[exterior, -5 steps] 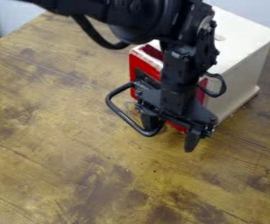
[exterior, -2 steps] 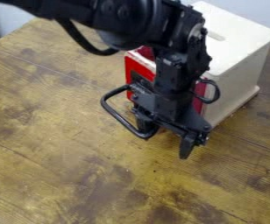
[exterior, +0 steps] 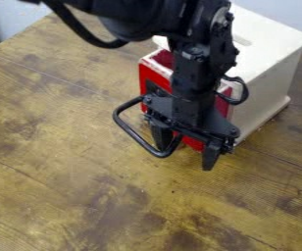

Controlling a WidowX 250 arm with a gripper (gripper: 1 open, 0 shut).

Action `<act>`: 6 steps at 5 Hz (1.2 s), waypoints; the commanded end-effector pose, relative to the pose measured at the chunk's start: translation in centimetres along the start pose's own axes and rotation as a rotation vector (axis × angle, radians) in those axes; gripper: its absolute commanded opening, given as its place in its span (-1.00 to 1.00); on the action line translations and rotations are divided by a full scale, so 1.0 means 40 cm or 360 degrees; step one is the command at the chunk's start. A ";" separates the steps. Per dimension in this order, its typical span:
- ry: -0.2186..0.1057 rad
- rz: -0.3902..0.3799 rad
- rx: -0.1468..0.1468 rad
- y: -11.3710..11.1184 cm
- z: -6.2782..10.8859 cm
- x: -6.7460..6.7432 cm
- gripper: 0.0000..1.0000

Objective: Close the drawer

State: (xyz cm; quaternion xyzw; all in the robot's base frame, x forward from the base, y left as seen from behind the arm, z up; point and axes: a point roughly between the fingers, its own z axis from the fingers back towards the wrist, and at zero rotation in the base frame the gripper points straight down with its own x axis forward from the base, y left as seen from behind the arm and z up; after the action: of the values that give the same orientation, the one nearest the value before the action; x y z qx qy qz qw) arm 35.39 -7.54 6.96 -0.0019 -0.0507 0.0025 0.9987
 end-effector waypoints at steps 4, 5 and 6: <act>0.0004 -0.0002 -0.0019 -0.087 0.027 -0.051 1.00; 0.0009 -0.0031 -0.0025 -0.088 0.028 -0.062 1.00; 0.0011 -0.0029 -0.0032 -0.073 0.012 -0.064 1.00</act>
State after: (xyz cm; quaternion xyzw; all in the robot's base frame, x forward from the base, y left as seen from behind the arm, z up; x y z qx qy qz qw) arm 34.73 -7.54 6.53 0.0024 -0.0570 0.0243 0.9981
